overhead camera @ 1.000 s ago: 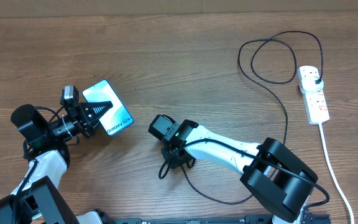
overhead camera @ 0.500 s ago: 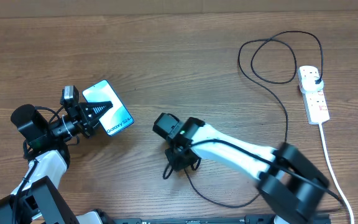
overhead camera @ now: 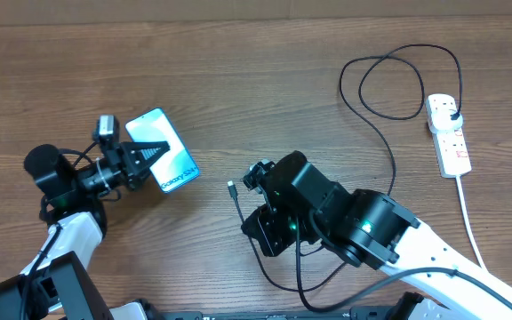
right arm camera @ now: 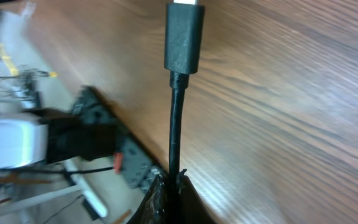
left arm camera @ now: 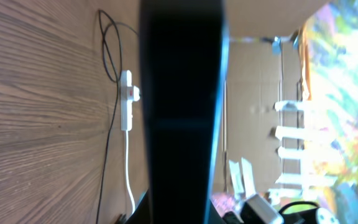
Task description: Plug charger to phone and switch on socket
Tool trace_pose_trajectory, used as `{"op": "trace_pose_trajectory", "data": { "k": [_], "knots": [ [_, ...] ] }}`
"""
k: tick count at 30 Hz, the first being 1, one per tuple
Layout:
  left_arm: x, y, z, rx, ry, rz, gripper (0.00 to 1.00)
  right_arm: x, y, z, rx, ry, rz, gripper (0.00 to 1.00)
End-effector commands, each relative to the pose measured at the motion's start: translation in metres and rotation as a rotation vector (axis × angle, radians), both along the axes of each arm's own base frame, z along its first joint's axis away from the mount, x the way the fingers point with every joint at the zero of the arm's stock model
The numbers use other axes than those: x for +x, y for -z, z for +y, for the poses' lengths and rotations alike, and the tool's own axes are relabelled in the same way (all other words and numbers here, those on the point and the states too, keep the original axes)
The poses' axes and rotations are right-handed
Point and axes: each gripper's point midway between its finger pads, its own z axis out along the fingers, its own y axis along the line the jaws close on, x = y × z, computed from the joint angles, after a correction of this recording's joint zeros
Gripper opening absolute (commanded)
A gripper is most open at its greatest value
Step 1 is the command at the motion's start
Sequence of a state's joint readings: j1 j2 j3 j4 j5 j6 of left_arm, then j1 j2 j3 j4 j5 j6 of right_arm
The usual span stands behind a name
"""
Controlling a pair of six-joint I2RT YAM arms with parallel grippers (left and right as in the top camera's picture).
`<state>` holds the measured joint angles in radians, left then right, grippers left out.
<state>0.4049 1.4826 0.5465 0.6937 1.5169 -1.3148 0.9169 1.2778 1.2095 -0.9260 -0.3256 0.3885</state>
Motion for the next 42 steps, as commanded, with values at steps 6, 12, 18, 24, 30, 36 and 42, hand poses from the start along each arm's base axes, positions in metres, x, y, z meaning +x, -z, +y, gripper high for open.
{"op": "trace_pose_trajectory", "data": {
  "k": [6,12,18,24,30,36,42],
  "knots": [
    [0.005,-0.02,-0.036,0.011,0.069,-0.05,0.04,-0.017,-0.003,0.011,0.079,-0.079,0.077,0.04],
    [0.011,-0.025,-0.043,0.0,0.042,-0.043,0.04,-0.02,0.002,0.011,0.061,-0.085,0.091,0.04],
    [0.01,-0.025,-0.052,-0.001,0.058,-0.043,0.04,-0.024,0.018,0.017,0.01,-0.098,0.116,0.04],
    [0.008,-0.026,-0.059,-0.001,0.081,-0.043,0.04,-0.019,0.028,0.018,-0.02,-0.086,0.115,0.04],
    [0.005,-0.029,-0.063,0.006,0.099,-0.076,0.04,-0.012,0.031,0.015,-0.044,-0.058,0.083,0.04],
    [0.0,-0.031,-0.077,0.014,0.14,-0.108,0.04,-0.011,0.03,0.016,-0.039,-0.058,0.078,0.04],
    [-0.007,-0.03,-0.082,0.024,0.189,-0.133,0.04,-0.007,0.032,0.014,-0.052,-0.044,0.062,0.04]
  ]
}}
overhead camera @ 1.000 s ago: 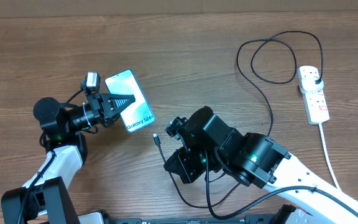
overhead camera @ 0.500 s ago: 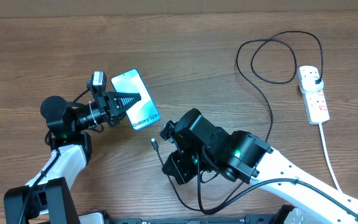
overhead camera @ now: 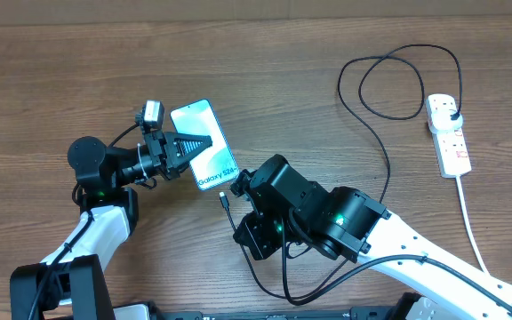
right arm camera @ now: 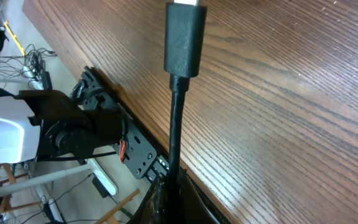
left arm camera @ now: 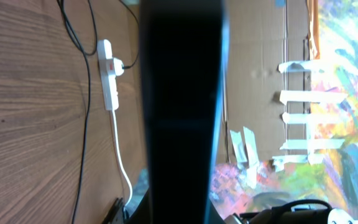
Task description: Plug charger to phone and switch on socket
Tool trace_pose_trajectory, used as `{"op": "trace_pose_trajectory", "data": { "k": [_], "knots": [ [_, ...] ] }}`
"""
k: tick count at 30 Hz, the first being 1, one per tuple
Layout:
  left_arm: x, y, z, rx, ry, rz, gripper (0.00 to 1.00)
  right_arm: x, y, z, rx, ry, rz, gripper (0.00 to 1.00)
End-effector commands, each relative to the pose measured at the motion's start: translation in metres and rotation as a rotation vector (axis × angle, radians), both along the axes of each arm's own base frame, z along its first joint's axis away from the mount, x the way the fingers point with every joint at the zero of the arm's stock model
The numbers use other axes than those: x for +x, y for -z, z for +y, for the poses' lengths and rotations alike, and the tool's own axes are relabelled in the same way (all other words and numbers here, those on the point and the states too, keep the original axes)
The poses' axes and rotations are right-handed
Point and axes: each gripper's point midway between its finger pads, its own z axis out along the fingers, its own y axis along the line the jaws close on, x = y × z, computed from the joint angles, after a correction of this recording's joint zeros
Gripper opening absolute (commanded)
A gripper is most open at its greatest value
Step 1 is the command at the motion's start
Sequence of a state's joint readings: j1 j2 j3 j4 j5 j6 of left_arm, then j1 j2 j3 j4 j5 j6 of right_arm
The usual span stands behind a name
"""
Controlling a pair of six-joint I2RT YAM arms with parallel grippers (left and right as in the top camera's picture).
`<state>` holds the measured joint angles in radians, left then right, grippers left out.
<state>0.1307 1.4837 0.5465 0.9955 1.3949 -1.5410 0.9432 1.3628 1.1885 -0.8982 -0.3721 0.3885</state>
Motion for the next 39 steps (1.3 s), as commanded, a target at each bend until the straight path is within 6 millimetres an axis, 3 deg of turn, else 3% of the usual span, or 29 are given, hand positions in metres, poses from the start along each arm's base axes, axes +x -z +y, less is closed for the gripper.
{"op": "trace_pose_trajectory", "data": {
  "k": [1,16,39],
  "knots": [
    [-0.006,-0.004,-0.004,0.017,0.047,-0.061,0.04,0.002,0.003,0.0,-0.012,0.008,-0.016,0.04],
    [-0.011,-0.004,-0.005,0.021,0.076,-0.071,0.05,0.004,0.016,0.002,-0.044,0.007,0.007,0.04],
    [-0.014,-0.004,-0.006,0.054,0.093,-0.194,0.04,0.005,0.015,0.003,-0.038,0.007,0.003,0.04]
  ]
}}
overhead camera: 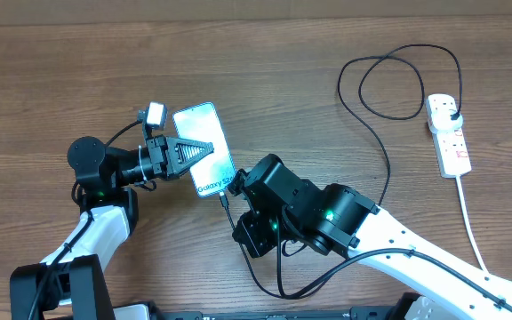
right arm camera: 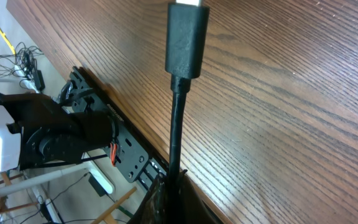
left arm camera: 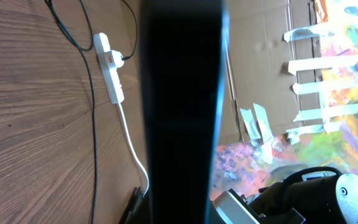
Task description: Plug charger to phone and switch on socket
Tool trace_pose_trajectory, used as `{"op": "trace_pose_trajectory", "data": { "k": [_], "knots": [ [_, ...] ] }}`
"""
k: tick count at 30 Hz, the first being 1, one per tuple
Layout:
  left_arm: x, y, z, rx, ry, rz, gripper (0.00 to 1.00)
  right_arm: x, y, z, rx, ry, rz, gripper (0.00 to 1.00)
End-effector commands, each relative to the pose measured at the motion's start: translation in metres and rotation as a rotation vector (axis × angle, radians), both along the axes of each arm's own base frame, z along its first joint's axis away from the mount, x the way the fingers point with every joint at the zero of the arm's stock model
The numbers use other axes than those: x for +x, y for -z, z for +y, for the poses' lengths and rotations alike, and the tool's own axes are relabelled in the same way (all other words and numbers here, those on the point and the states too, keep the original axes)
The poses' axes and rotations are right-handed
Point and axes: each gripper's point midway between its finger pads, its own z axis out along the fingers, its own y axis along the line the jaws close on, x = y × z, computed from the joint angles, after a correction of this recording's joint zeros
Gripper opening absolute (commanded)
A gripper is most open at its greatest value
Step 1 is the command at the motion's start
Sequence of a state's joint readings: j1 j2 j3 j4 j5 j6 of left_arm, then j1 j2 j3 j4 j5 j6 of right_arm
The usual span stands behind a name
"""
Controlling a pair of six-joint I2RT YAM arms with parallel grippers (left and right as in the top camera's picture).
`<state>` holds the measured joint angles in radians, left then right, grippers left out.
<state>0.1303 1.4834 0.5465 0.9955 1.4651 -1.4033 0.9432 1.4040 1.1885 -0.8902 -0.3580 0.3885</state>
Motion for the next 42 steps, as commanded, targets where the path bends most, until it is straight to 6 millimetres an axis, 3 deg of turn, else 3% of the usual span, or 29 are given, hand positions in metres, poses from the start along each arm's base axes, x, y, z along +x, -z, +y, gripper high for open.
{"op": "trace_pose_trajectory", "data": {
  "k": [1,42],
  "knots": [
    [-0.002,-0.004,-0.003,0.013,0.024,-0.061,0.04,0.0,0.002,0.0,-0.004,0.0,-0.007,0.04],
    [-0.006,-0.004,-0.012,0.024,0.051,-0.12,0.04,-0.001,0.003,-0.001,-0.011,0.0,-0.002,0.04]
  ]
}}
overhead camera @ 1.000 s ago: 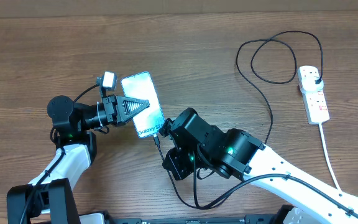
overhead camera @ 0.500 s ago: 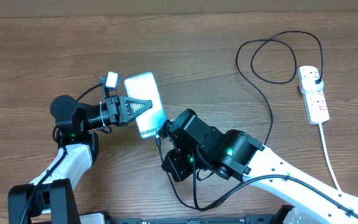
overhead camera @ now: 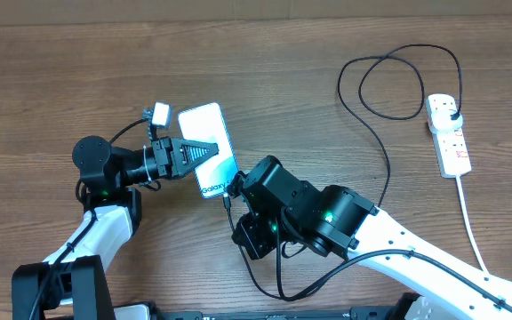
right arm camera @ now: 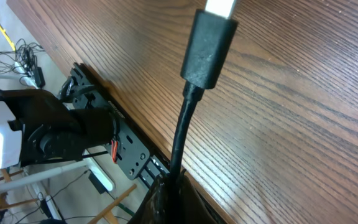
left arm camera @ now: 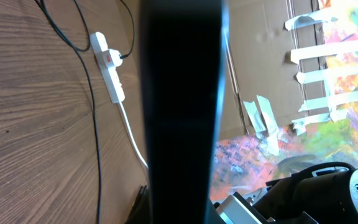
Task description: Plug charger to phone and switch on socket
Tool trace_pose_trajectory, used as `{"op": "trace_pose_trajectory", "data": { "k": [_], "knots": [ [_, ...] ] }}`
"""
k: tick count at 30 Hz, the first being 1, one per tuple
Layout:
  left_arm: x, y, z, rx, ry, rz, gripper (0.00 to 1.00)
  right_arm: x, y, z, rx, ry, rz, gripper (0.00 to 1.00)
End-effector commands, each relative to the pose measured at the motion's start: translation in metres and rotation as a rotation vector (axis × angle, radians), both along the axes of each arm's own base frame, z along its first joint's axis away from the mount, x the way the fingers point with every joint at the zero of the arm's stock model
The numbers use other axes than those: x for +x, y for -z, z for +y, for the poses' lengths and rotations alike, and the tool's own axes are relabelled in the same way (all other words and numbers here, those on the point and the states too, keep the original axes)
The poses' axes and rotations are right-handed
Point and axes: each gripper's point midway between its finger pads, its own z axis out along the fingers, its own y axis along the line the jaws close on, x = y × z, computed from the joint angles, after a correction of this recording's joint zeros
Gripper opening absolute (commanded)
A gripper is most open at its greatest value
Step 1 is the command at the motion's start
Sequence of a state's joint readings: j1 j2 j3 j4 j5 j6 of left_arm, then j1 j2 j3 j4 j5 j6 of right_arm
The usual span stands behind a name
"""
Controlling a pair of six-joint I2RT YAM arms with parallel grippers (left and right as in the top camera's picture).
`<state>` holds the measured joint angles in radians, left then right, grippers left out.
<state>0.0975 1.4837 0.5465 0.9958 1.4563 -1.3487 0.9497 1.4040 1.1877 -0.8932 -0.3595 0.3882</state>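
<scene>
My left gripper (overhead camera: 183,151) is shut on a phone (overhead camera: 208,149), held off the table with its lit screen up; in the left wrist view the phone (left arm camera: 180,106) is a dark slab filling the middle. My right gripper (overhead camera: 241,197) is shut on the black charger cable (right arm camera: 180,140), and its plug (right arm camera: 209,50) stands up tilted to the right. From above the plug tip (overhead camera: 228,191) lies right at the phone's lower right end; whether it has entered the port cannot be told. The white socket strip (overhead camera: 448,133) lies at the far right.
The black cable loops (overhead camera: 389,84) across the table's upper right to a plug in the strip. A white lead (overhead camera: 469,222) runs from the strip toward the front right edge. The left wrist view shows the strip (left arm camera: 107,68) and cable on the wood.
The phone has shifted slightly right and toward the plug. In the right wrist view the plug, upright before, now leans to the right with its tip at the frame's top edge.
At first my left gripper held the phone at the left, well apart from the plug in my right gripper. Then phone and right arm stood closer together near the table's middle. The gap shrank further, and now the plug tip meets the phone's end and has tilted.
</scene>
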Motion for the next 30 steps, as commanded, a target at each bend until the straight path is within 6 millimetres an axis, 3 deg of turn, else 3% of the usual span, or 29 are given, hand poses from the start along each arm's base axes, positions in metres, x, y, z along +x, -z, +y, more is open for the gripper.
{"op": "trace_pose_trajectory", "data": {
  "k": [1,30],
  "knots": [
    [-0.003,-0.0042,-0.0025,0.013,0.028,-0.067,0.04,0.0015,0.0024,-0.0018,-0.01,0.007,-0.004,0.04],
    [-0.0029,-0.0025,-0.0025,0.003,0.029,-0.01,0.04,0.0027,0.0042,-0.0042,-0.024,-0.007,-0.025,0.04]
  ]
}}
